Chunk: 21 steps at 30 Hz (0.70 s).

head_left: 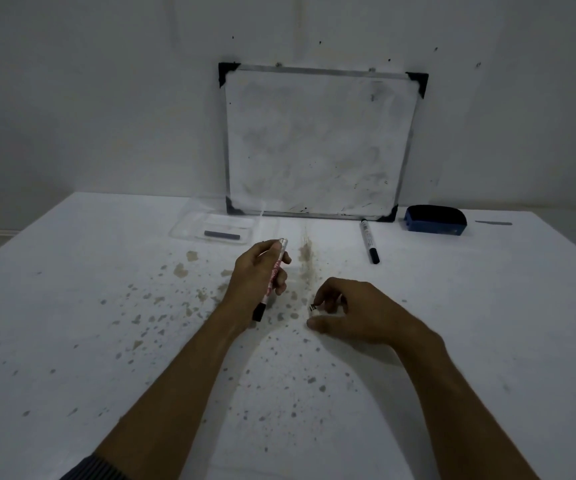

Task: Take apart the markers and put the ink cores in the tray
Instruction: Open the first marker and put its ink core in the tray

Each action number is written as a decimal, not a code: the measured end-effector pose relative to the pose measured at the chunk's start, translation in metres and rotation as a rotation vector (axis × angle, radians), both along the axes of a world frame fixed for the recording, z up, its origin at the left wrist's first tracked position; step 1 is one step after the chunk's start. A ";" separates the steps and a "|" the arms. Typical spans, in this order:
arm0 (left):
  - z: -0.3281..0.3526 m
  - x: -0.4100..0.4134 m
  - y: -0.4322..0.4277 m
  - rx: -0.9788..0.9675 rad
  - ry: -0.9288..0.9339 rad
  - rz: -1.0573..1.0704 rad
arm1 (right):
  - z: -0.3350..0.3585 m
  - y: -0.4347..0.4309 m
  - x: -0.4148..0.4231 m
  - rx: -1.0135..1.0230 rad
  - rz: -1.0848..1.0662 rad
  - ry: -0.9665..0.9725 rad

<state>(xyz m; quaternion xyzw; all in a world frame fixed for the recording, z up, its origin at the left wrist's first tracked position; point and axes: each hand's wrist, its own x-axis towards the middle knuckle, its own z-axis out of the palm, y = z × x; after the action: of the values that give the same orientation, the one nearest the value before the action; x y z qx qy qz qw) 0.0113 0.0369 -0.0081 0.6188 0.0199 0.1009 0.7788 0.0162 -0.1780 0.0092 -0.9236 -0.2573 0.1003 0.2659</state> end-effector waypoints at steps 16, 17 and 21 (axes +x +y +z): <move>0.008 -0.006 0.011 0.194 0.048 -0.466 | -0.005 0.017 0.008 1.248 -0.188 0.550; 0.008 -0.005 0.011 0.198 0.045 -0.468 | -0.006 0.019 0.009 1.245 -0.193 0.531; 0.010 -0.007 0.008 0.205 0.035 -0.464 | -0.011 0.020 0.011 1.206 -0.198 0.438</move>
<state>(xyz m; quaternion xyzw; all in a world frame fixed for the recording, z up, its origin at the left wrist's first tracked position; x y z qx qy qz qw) 0.0047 0.0453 0.0019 0.6843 -0.1194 -0.0899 0.7138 0.0269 -0.1583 -0.0014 -0.5895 -0.1220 0.0993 0.7923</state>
